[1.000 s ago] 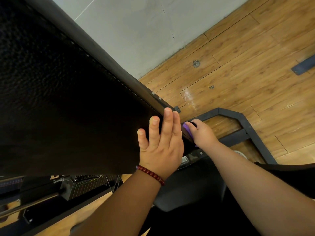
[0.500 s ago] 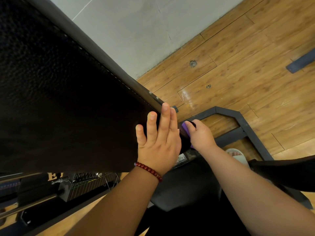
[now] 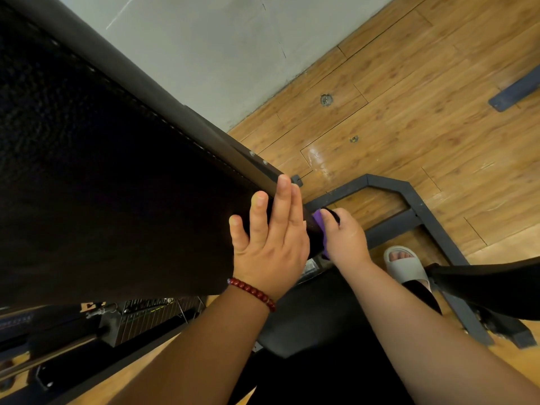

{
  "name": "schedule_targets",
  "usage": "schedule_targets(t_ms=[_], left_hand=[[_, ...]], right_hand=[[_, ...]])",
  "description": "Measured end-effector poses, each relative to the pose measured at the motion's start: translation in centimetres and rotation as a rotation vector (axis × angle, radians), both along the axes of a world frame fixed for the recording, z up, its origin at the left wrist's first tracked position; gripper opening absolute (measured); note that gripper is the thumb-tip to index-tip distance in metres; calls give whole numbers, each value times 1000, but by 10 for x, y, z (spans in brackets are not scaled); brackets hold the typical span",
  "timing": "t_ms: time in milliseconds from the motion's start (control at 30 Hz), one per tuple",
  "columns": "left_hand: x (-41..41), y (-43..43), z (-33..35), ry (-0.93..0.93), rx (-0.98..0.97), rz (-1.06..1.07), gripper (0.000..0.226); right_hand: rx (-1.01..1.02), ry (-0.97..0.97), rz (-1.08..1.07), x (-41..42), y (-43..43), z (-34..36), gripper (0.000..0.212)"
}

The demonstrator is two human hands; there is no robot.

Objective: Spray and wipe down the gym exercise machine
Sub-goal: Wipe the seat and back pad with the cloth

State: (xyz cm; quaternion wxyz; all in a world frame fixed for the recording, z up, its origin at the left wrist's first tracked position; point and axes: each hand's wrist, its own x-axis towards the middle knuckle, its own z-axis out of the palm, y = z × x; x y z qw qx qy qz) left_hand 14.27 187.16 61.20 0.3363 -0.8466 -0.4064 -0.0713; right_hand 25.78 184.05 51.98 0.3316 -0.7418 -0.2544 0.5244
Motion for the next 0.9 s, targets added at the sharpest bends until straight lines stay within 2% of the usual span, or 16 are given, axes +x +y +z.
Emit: schedule_targets(t_ms=[100,267,367,467,600,667,833,900], left_hand=[[-1,-1,-5,9,16,-17,89],[1,-1,-7,6,-6,-10,89],[1,-3,-11,-10,-5,-11,83],[1,-6,-16,42,-43,-36,78],[1,-12,-27,65,-55,-39,79],[2,-11,-26,62,-57,-33,77],[1,-11,-29,52,-54,-32,77],[3,-11,-28,40,-54,-29,78]], right_hand=[[23,-14,-81,-8,-9,2,25],[-63,5,109,8,22,-10,28],[51,52,95,11,20,-1,27],[143,0,125,11,13,-3,25],[-17,40,180,15,21,-22,27],[-7,33,201,17,24,-20,26],[129,118,131,16,13,-12,19],[94,118,129,16,13,-21,18]])
